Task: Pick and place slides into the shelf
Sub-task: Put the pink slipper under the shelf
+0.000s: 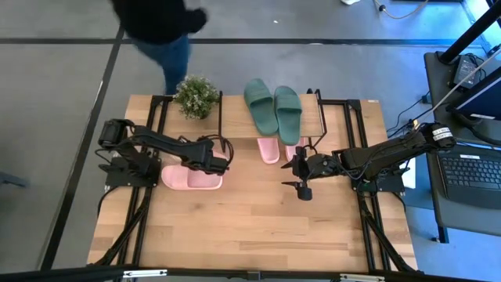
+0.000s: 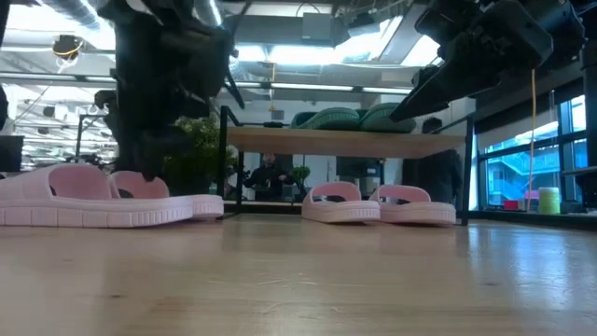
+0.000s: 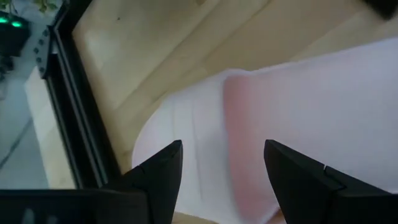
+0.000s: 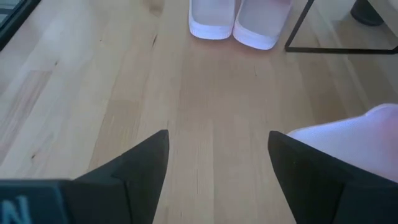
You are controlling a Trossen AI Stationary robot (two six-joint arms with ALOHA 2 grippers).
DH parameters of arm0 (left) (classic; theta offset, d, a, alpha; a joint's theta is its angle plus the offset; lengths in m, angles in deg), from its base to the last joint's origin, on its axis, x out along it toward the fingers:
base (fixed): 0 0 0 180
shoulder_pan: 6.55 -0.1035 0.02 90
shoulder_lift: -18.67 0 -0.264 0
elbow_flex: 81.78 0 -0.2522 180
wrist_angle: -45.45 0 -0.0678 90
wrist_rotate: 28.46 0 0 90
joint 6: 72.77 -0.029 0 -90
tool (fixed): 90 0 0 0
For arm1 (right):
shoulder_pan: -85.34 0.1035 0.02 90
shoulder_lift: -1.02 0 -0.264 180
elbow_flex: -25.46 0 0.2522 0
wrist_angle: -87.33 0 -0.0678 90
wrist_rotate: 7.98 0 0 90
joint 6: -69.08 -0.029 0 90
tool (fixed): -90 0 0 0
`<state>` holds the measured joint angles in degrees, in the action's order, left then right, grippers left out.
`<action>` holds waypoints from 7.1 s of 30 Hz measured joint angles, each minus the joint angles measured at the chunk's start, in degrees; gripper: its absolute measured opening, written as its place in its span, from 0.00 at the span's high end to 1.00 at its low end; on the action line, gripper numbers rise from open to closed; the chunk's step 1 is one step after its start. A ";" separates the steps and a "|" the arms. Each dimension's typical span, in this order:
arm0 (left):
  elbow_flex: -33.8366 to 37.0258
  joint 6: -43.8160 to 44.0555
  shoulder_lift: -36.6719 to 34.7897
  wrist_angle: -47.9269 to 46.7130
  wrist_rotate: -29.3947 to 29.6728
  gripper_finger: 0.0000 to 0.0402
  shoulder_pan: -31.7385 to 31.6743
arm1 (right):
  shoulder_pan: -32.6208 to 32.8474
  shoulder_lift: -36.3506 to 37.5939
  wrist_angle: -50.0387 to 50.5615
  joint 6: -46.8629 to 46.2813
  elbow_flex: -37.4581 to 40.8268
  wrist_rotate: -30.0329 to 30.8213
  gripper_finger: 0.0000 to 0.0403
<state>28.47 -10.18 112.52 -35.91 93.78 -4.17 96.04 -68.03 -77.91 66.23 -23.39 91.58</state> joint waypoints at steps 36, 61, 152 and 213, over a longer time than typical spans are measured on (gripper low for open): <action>0.03 -0.18 4.48 -5.06 -1.73 0.50 -6.03 | -0.01 0.00 0.25 -1.17 0.00 0.00 0.32; -4.04 0.39 3.92 -18.25 -4.68 0.99 -2.92 | -0.02 0.00 0.70 -1.36 0.00 -0.02 0.32; -24.74 -60.18 22.11 35.42 10.48 0.99 -0.47 | -0.01 0.00 4.32 -4.20 0.00 -0.02 0.32; -24.72 -56.79 14.84 42.13 -27.48 0.60 13.08 | 0.00 -0.02 4.83 -6.03 0.02 -0.02 0.32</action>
<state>3.76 -66.97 127.35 6.21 66.30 8.92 96.04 -68.05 -73.08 60.19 -23.37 91.56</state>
